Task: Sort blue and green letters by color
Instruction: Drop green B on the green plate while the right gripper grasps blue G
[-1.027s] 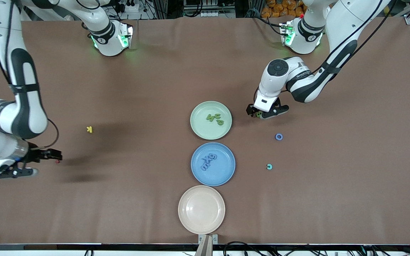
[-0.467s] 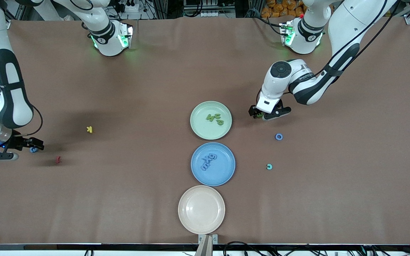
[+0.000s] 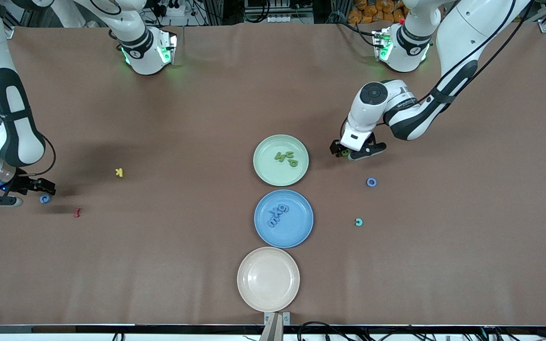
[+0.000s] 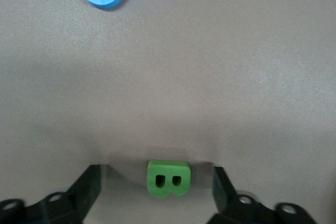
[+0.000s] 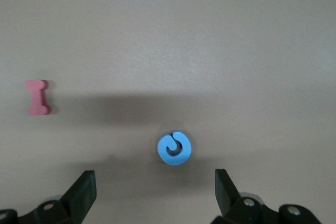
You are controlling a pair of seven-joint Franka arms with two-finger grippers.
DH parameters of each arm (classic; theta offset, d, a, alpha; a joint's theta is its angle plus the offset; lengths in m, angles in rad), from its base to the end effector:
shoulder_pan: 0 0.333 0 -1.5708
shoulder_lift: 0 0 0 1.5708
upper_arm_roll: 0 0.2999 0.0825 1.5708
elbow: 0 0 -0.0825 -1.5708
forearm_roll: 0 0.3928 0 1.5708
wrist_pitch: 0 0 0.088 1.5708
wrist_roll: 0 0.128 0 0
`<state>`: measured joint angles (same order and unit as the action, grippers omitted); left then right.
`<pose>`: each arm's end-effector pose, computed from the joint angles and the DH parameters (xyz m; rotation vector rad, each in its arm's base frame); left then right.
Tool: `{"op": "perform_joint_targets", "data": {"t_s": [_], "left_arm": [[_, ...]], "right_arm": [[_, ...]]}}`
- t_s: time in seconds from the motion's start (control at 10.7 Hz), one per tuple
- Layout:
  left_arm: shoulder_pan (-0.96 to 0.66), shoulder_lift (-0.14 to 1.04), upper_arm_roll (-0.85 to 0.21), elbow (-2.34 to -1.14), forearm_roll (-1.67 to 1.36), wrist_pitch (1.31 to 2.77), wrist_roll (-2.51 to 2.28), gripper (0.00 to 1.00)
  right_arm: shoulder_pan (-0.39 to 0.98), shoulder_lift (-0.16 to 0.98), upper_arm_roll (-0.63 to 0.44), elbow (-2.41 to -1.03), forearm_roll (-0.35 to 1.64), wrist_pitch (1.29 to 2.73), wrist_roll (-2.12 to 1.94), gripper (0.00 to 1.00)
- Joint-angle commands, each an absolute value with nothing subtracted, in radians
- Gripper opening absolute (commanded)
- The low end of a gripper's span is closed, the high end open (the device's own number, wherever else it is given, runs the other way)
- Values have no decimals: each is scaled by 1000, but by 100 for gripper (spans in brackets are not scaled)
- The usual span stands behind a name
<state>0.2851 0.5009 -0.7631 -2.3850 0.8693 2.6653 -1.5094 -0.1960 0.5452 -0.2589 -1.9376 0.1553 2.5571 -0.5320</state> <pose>0.4025 -0.2729 0.1265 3.0914 0.4763 0.0891 0.5682 -0.2763 0.1763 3.0586 -0.0095 0.1031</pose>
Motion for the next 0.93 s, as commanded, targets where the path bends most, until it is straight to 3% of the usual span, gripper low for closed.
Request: {"op": "perform_joint_targets", "data": {"t_s": [0.0,0.37,0.56,0.84], "left_arm": [[285,506,-761,-2376,910,2677,-1540,0],[281,506,-761,-2373,910,2675,-1549,0],[282,505,-761,-2361,908,2675,-1565,0],[273,495,-782,-2287,905,2674,-1669,0]], "right_arm": [[-221,598,-241,-1927,158,2621,-542,100],[-222,641,-241,-1893,219,2622,-541,100],[-232,647,-241,-1891,222,2622,-548,93],[-248,663,-236,-1870,224,2623,-561,90]]}}
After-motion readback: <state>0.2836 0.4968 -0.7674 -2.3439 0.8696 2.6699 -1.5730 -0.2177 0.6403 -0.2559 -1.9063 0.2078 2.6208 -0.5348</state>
